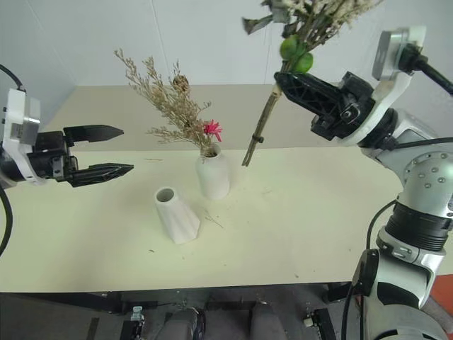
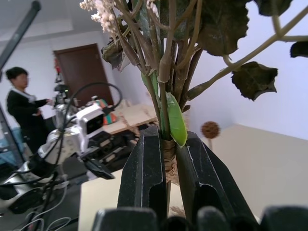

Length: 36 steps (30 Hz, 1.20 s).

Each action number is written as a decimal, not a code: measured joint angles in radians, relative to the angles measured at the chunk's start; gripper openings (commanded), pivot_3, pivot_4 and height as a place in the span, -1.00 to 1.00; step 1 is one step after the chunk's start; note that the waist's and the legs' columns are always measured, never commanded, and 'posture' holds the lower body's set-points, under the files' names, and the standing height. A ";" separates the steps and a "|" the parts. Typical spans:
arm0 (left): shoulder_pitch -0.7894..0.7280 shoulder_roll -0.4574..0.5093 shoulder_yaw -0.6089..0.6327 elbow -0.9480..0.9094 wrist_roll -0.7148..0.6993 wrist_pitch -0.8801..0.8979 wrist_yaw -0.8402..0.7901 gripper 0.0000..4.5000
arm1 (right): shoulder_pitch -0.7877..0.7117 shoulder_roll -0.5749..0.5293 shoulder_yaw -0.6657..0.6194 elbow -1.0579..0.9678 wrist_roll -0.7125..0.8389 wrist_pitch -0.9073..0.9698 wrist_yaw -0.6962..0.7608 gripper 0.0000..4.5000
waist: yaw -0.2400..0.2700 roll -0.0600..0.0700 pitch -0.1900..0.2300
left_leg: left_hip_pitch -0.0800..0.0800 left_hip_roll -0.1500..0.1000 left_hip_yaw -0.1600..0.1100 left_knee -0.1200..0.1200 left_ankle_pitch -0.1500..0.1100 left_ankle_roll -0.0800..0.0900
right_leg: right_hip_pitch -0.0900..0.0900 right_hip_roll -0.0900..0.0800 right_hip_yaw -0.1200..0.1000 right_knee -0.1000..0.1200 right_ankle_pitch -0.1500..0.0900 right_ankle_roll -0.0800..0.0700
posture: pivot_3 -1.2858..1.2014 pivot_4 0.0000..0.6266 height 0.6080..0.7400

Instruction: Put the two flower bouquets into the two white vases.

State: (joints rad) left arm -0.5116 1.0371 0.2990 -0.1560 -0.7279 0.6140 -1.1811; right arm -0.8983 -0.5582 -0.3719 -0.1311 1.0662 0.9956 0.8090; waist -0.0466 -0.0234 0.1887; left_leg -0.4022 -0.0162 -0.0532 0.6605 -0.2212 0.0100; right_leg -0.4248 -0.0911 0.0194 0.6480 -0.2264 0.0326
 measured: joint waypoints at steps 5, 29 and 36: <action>0.000 0.005 0.001 0.000 0.000 0.002 -0.011 1.00 | -0.050 0.069 0.101 0.001 -0.024 -0.026 -0.026 -0.92 | 0.003 0.000 0.000 | -0.001 0.000 0.000 0.000 0.000 0.000 | -0.001 0.000 0.000 -0.001 0.000 0.000 | 0.03 -0.52 1.00; 0.057 0.044 0.049 -0.028 -0.021 0.017 -0.056 1.00 | -0.111 0.262 0.418 0.015 -0.290 -0.214 -0.047 -0.92 | 0.003 0.000 0.000 | -0.001 0.000 -0.001 0.000 0.000 0.000 | -0.002 0.000 0.000 0.000 0.000 0.000 | 0.03 -0.52 1.00; 0.057 0.044 0.049 -0.028 -0.021 0.019 -0.059 1.00 | -0.103 0.270 0.423 0.009 -0.307 -0.226 -0.045 -0.92 | 0.003 0.000 0.000 | 0.000 0.000 -0.001 0.000 0.000 0.000 | -0.001 0.000 0.000 0.000 0.000 0.000 | 0.03 -0.52 1.00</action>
State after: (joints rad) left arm -0.4543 1.0806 0.3476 -0.1835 -0.7494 0.6332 -1.2399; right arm -1.0018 -0.2885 0.0511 -0.1219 0.7595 0.7700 0.7636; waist -0.0437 -0.0230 0.1889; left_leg -0.4026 -0.0165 -0.0540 0.6605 -0.2212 0.0099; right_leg -0.4262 -0.0912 0.0190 0.6483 -0.2263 0.0326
